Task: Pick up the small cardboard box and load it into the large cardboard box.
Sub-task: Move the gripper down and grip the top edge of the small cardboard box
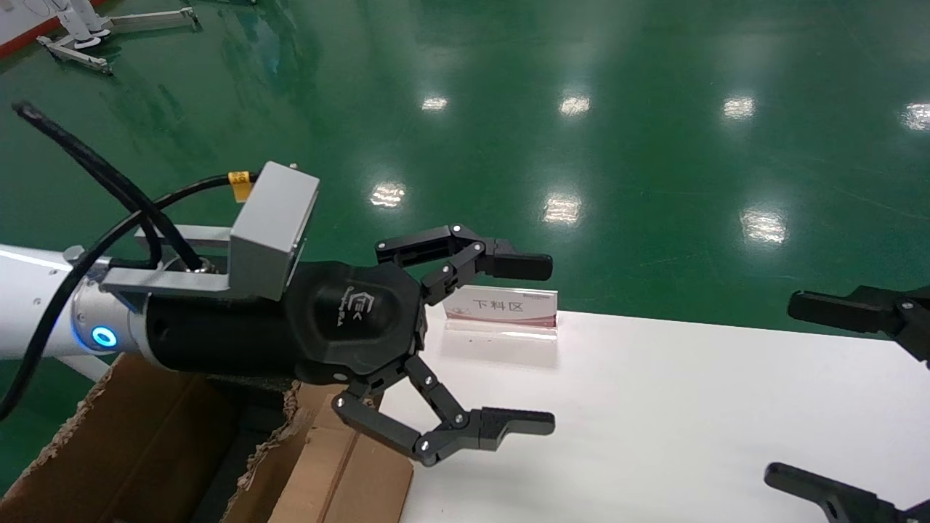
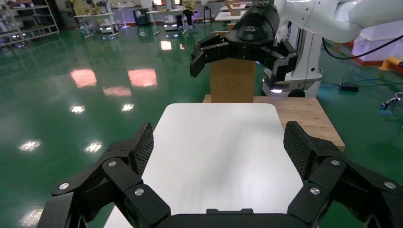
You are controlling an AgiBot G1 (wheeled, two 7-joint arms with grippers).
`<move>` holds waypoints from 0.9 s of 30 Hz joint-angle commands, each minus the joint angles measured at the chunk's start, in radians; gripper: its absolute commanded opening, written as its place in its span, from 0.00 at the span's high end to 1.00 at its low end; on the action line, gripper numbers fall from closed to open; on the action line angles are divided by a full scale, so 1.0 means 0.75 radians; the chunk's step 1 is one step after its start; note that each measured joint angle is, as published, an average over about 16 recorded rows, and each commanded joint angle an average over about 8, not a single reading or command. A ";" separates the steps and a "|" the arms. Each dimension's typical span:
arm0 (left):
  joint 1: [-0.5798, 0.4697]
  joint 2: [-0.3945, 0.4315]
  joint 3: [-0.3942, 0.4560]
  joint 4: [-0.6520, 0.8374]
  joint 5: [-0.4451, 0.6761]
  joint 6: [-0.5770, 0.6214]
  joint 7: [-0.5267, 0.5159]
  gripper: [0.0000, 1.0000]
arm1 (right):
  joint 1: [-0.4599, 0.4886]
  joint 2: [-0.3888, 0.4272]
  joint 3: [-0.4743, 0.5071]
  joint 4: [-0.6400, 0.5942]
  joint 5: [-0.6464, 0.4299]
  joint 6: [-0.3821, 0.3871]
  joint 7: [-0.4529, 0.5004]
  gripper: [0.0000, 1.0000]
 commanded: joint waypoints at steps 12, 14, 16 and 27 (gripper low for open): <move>0.000 0.000 0.000 0.000 0.000 0.000 0.000 0.00 | 0.000 0.000 0.000 0.000 0.000 0.000 0.000 0.00; 0.000 0.000 0.000 0.000 0.000 0.000 0.000 0.00 | 0.000 0.000 0.000 0.000 0.000 0.000 0.000 0.00; 0.000 0.000 0.000 0.000 0.000 0.000 0.000 0.00 | 0.000 0.000 0.000 0.000 0.000 0.000 0.000 0.00; 0.000 0.000 0.000 0.000 -0.001 0.000 0.000 0.00 | 0.000 0.000 0.000 0.000 0.000 0.000 0.000 0.00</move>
